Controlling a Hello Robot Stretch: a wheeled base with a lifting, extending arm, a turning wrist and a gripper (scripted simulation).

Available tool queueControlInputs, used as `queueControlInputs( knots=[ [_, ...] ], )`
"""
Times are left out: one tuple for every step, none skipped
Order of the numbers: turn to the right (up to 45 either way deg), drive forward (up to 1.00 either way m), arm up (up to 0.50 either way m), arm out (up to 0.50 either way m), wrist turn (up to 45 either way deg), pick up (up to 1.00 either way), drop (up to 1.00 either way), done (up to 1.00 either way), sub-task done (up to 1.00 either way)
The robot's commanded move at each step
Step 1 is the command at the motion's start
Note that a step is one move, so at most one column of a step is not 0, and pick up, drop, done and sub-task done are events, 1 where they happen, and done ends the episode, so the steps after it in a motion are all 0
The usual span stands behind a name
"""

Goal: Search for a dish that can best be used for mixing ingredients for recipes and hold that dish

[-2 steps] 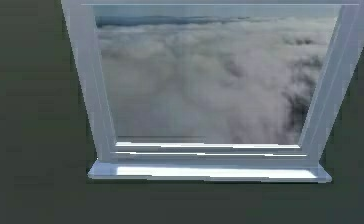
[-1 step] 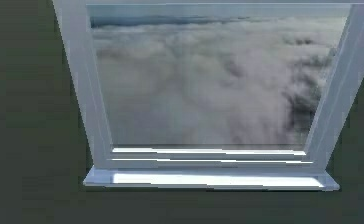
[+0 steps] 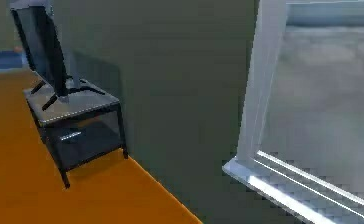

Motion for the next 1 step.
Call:
queueControlInputs(
  knots=[
    [-42.0, 0.00, 0.00, 0.00, 0.0, 0.00, 0.00, 0.00, 0.00]
  ],
)
